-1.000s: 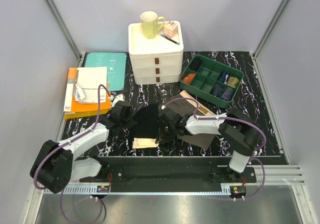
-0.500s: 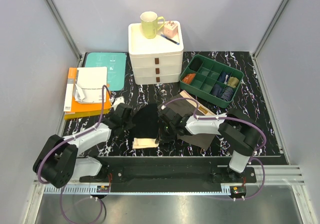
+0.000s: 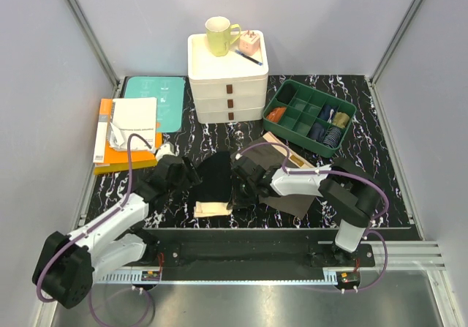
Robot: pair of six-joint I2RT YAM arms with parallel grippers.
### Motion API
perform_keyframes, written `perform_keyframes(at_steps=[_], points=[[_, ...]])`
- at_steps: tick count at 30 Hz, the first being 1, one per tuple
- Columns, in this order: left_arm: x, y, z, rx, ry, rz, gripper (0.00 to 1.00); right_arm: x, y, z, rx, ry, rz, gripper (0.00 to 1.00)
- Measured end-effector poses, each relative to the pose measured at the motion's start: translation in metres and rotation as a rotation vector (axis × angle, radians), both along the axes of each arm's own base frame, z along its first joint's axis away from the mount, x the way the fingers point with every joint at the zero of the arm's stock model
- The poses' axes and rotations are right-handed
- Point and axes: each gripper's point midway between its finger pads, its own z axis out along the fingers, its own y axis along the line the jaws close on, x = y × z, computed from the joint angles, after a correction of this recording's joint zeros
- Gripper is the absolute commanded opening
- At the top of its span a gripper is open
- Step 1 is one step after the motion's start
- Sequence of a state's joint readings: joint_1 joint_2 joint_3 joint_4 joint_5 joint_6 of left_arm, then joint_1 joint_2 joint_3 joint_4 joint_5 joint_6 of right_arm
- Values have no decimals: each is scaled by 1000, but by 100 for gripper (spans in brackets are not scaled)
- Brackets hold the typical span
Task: Roll the underwear
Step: Fold the underwear at the center of the board.
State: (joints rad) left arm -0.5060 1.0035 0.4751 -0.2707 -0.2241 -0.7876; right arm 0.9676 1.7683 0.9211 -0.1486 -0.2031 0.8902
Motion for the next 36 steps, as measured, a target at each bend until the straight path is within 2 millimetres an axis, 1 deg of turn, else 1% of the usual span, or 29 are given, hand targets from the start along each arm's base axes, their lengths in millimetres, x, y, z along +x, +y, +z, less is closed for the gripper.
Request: perform_keyframes(at_steps=[2, 5, 6, 8, 12, 13, 15, 17, 23, 26, 31, 33, 34, 36], points=[[-9, -4, -2, -54, 4, -4, 79, 0, 0, 0, -2, 2, 0, 0], [-31, -7, -21, -107, 67, -14, 77, 0, 0, 0, -2, 2, 0, 0], [-40, -7, -28, -120, 93, -16, 74, 0, 0, 0, -2, 2, 0, 0], [-51, -8, -33, -153, 115, -17, 72, 0, 0, 0, -2, 2, 0, 0], [-59, -13, -28, -215, 104, -21, 64, 0, 0, 0, -2, 3, -1, 0], [-61, -13, -29, -222, 109, -22, 61, 0, 0, 0, -2, 3, -1, 0], [-66, -14, -33, -231, 127, -23, 59, 0, 0, 0, -1, 4, -2, 0], [-72, -15, -37, -232, 154, -27, 54, 0, 0, 0, -1, 5, -4, 0], [-82, -14, -41, -226, 192, -28, 44, 0, 0, 0, -1, 5, -4, 0], [-86, -12, -42, -221, 206, -25, 42, 0, 0, 0, -1, 5, -5, 0], [-90, -11, -43, -214, 216, -25, 41, 0, 0, 0, 0, 6, -6, 0], [-90, -10, -44, -216, 218, -21, 39, 0, 0, 0, 0, 6, -6, 0], [-90, -10, -44, -217, 217, -20, 37, 0, 0, 0, 0, 6, -6, 0], [-90, -11, -45, -220, 216, -19, 29, 0, 0, 0, 0, 6, -6, 0]])
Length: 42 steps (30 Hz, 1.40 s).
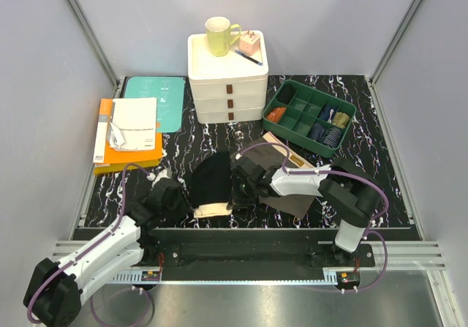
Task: Roll the underwear
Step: Fold the underwear at the center of the board.
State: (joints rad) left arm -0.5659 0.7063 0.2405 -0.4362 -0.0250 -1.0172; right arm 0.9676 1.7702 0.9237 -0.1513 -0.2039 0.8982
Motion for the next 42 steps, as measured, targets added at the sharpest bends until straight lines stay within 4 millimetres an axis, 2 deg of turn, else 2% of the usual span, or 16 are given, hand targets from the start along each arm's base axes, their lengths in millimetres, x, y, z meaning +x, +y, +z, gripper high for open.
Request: perform_keyframes(at_steps=[3, 4, 7, 9, 13, 14, 17, 19, 22, 23, 24, 26, 31, 33, 36, 42], points=[[-1, -1, -2, -3, -1, -1, 20, 0, 0, 0, 0, 0, 0, 0], [-1, -1, -3, -3, -1, -4, 12, 0, 0, 0, 0, 0, 0, 0], [1, -5, -3, -15, -15, -10, 0, 0, 0, 0, 0, 0, 0, 1], [1, -6, -4, -19, -20, -15, 0, 0, 0, 0, 0, 0, 0, 5], [3, -7, -3, -20, -27, -20, 0, 0, 0, 1, 1, 1, -4, 27], [3, -7, -3, -19, -27, -21, 0, 0, 0, 1, 0, 1, -5, 35], [3, -7, -3, -16, -29, -26, 0, 0, -6, 5, -19, -9, -11, 47], [3, -7, -3, -11, -33, -34, 0, -1, -15, 8, -52, -21, -17, 48], [2, -7, -4, -2, -38, -47, 0, 0, -25, 16, -84, -48, -19, 42], [3, -6, -3, 1, -40, -51, 0, 1, -25, 20, -87, -55, -18, 33], [3, -6, -4, 5, -41, -56, 0, 3, -24, 25, -87, -67, -16, 29], [3, -6, -4, 11, -44, -65, 0, 5, -16, 37, -71, -98, 2, 21], [2, -5, -3, 26, -45, -79, 0, 2, 16, 60, 9, -142, 71, 11], [2, -5, -3, 30, -46, -84, 0, -1, 28, 59, 40, -139, 96, 10], [2, -5, -3, 33, -47, -87, 0, -6, 38, 48, 56, -114, 128, 8], [2, -4, -2, 42, -52, -93, 0, -15, 43, 19, 33, -57, 162, 6]])
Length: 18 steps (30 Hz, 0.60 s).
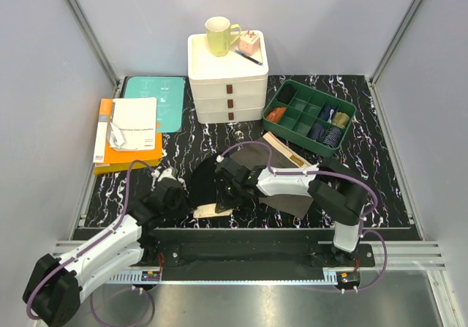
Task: Roll the underwear
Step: Fold the underwear at the center of the board.
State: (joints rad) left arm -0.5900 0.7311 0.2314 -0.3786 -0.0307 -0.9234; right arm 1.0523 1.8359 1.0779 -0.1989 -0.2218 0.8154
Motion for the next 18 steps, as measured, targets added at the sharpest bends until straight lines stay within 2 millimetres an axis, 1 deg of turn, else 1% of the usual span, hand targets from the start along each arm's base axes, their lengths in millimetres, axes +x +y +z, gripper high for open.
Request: perform_keyframes(at_steps=[3, 7, 11, 15, 18], points=[[-1, 2, 2, 14, 0, -5, 0, -1, 0, -13, -30, 20, 2, 5], [0, 6, 8, 36, -12, -10, 0, 1, 5, -15, -35, 26, 4, 4], [6, 2, 25, 33, -41, -26, 0, 1, 6, -16, -40, 29, 3, 4], [14, -8, 48, 10, -91, -54, 0, 2, 7, -16, -39, 28, 1, 4], [14, -15, 54, 12, -97, -86, 0, 2, 7, -16, -39, 28, 1, 3]])
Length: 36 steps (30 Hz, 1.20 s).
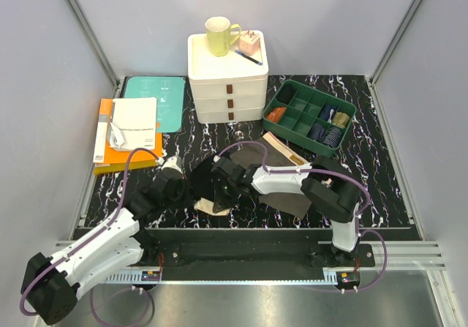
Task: Roll the underwear
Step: Fold the underwear at the center of the board.
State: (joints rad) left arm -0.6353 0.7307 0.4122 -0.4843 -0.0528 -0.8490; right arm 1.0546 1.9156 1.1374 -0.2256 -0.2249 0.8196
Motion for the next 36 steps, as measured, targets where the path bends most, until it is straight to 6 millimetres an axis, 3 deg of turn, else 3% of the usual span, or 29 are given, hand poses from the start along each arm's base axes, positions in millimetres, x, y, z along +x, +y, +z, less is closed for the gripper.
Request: perform_keyframes(at_steps=[13, 16, 23, 30, 36], points=[[-10, -45, 13, -18, -8, -149, 0, 2, 4, -1, 0, 1, 1, 4], [-14, -54, 9, -12, -6, -171, 0, 2, 3, -1, -1, 1, 2, 8], [-9, -52, 1, 41, -10, -149, 0, 4, -3, 4, -17, -27, -1, 21], [4, -54, 7, 90, -24, -123, 0, -1, -23, 37, 6, -71, -25, 31], [10, -56, 6, 125, -27, -120, 0, -3, -40, 61, 36, -103, -69, 24]])
